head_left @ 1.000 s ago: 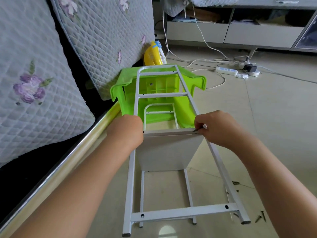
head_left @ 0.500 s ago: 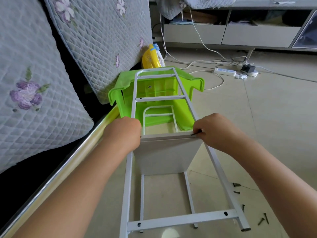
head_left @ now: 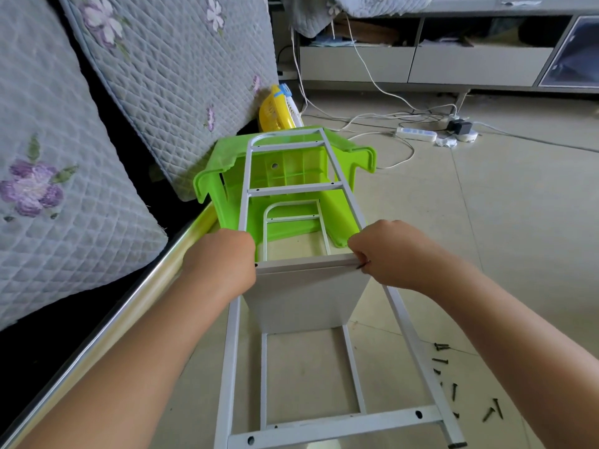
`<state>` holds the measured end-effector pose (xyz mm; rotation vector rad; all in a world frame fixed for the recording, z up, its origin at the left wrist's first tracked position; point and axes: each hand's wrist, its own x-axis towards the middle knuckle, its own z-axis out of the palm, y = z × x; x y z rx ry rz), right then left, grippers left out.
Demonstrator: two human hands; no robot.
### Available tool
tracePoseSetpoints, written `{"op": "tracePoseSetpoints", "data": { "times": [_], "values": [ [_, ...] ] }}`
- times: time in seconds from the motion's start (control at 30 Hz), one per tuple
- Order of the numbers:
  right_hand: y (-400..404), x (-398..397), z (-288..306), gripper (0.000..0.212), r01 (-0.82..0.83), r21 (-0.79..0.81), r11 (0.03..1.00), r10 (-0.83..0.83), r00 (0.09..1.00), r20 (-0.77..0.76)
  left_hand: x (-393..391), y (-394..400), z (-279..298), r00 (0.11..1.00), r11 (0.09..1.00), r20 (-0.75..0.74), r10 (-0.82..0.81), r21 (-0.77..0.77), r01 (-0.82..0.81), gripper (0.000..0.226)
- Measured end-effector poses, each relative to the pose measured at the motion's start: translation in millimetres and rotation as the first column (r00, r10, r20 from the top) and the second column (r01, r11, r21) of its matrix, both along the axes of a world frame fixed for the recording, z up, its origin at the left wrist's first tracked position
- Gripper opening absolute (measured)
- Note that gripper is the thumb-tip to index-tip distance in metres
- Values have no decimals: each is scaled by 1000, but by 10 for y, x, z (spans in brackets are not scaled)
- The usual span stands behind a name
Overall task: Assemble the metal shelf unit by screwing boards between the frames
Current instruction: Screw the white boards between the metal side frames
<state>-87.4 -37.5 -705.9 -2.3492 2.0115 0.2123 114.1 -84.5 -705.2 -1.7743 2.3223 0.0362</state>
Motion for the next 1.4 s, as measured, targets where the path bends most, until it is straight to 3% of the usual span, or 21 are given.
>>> {"op": "tracePoseSetpoints", "data": {
  "times": [0.13, 0.23, 0.33, 0.43, 0.7, 1.2, 1.33, 1.4],
  "values": [
    [-73, 35, -20, 17, -20, -37, 999, 17, 996, -88, -10, -36, -54, 999, 998, -22, -34, -62, 33, 33],
    [-114, 36, -8, 15, 11, -47, 999, -14, 998, -56, 37, -149, -122, 998, 996, -63, -15, -89, 10, 29],
    [-163, 48, -35, 20, 50, -74, 996, -48, 999, 22, 97, -257, -137, 992, 997, -128, 3, -78, -13, 9],
    [-211, 36, -46, 16, 97, -93, 991, -89, 992, 92, 103, -330, -108, 982, 998, -189, 23, -61, -35, 8],
    [-205, 28, 36, 14, 96, -77, 992, -92, 994, 57, 56, -365, -144, 995, 998, -83, 57, -36, -60, 18],
    [-234, 37, 89, 11, 65, -5, 998, -65, 997, 45, 47, -332, -125, 999, 999, -41, 35, -25, -36, 10],
    [-175, -8, 6, 10, 98, -73, 992, -87, 986, 142, 60, -336, -130, 998, 999, -50, 44, -26, -46, 6],
    [-125, -104, -57, 14, 173, -144, 974, -111, 925, 365, 63, -328, -131, 997, 999, -55, 49, -20, -50, 14]
  ]
}}
